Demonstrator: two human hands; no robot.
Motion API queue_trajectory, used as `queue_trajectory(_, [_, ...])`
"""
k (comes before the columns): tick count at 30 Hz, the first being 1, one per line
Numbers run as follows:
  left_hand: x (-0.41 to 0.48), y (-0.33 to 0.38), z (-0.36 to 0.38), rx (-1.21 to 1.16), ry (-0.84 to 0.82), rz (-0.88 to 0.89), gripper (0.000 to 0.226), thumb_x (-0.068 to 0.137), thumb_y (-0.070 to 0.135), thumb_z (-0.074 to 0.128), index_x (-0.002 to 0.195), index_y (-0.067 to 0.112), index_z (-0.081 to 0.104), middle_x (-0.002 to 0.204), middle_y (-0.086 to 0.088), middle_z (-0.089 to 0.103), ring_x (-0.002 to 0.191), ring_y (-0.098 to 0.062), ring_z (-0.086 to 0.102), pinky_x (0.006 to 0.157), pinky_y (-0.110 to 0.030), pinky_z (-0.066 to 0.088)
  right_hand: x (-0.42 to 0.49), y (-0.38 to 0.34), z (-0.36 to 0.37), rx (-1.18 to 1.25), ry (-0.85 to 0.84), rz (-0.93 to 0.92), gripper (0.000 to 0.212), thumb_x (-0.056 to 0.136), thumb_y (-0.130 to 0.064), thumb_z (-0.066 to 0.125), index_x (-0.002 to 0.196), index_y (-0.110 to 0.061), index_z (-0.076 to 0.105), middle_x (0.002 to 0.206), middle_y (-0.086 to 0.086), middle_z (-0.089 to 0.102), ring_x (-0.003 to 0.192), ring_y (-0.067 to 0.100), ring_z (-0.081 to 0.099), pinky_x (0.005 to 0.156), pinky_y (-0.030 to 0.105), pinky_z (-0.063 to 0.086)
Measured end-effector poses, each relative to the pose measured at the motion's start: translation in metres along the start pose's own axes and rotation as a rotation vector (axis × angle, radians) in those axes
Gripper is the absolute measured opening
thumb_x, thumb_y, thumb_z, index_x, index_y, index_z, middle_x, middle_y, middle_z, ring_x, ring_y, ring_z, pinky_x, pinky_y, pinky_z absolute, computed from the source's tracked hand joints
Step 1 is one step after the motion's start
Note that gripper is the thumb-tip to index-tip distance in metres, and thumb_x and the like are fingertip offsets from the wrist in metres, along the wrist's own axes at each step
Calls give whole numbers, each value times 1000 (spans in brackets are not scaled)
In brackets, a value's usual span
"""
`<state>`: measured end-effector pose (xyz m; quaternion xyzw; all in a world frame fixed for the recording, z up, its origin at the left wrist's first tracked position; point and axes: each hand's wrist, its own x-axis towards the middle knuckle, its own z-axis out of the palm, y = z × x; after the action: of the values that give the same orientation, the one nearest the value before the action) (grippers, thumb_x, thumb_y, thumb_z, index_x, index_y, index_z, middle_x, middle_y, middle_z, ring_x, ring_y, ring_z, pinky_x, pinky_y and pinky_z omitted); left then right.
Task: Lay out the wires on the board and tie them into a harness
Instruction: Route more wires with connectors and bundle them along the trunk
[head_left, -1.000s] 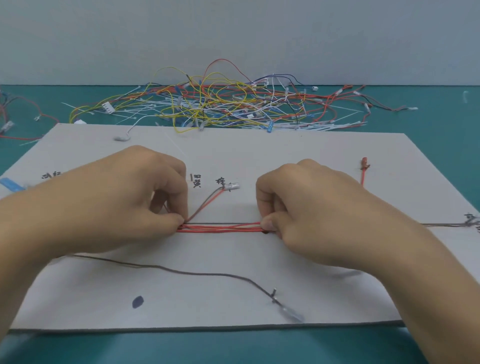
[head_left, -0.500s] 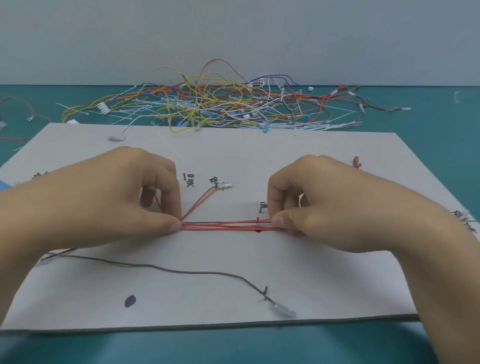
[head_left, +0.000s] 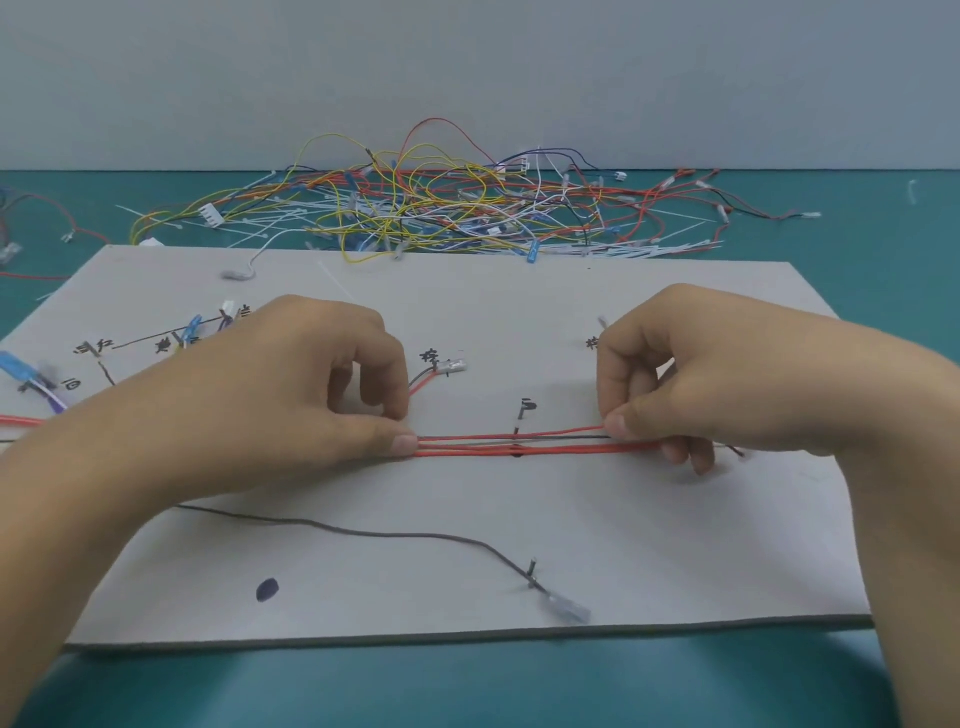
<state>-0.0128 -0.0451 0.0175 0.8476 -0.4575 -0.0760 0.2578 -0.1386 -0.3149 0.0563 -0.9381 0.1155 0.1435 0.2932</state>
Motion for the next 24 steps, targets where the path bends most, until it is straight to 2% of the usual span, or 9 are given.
queue_trajectory(5, [3, 13, 7, -59, 85, 75, 12, 76, 45, 75, 76, 34, 71, 81, 12, 67, 69, -21, 57, 65, -41, 52, -3, 0, -2, 48, -19, 13, 18, 86, -4, 74, 70, -12, 70, 52, 4, 66, 40, 12, 62, 39, 18, 44])
queue_trajectory(7, [5, 22, 14, -71, 92, 113, 11, 78, 43, 75, 75, 33, 72, 78, 13, 67, 68, -21, 58, 65, -38, 50, -4, 3, -4, 55, -21, 23, 19, 86, -1, 73, 69, -11, 70, 54, 6, 67, 43, 14, 64, 43, 22, 50])
queue_trajectory(10, [8, 31, 25, -77, 81, 152, 11, 83, 42, 79, 84, 31, 76, 75, 14, 66, 67, -16, 58, 64, -28, 48, -6, 6, -9, 81, -22, 36, 22, 85, 3, 73, 67, -10, 70, 57, 10, 69, 46, 18, 66, 47, 28, 54])
queue_trajectory(12, [10, 34, 32, -63, 62, 170, 9, 85, 35, 83, 89, 29, 78, 76, 14, 65, 67, -10, 57, 62, -16, 41, -6, 8, -12, 87, -17, 36, 21, 83, 2, 75, 67, -12, 73, 57, 10, 69, 45, 16, 65, 48, 26, 53])
queue_trajectory(14, [12, 37, 36, -49, 25, 187, 5, 86, 29, 82, 89, 28, 78, 76, 14, 63, 69, -4, 56, 63, -10, 36, -6, 9, -12, 73, -19, 49, 18, 81, -2, 78, 67, -13, 75, 57, 9, 71, 45, 15, 65, 48, 23, 52])
queue_trajectory(21, [16, 39, 39, -85, 89, 146, 6, 86, 22, 82, 87, 27, 78, 71, 15, 67, 66, -12, 58, 58, -9, 38, -7, 14, -15, 82, -60, 104, 23, 83, 3, 75, 67, -12, 72, 60, 10, 72, 52, 17, 72, 51, 23, 55])
queue_trajectory(24, [18, 40, 41, -80, 84, 140, 7, 87, 21, 81, 91, 26, 80, 71, 13, 66, 65, -13, 58, 60, -11, 39, -5, 14, -13, 76, -41, 107, 21, 82, 5, 76, 67, -10, 69, 63, 12, 73, 56, 23, 74, 53, 29, 58])
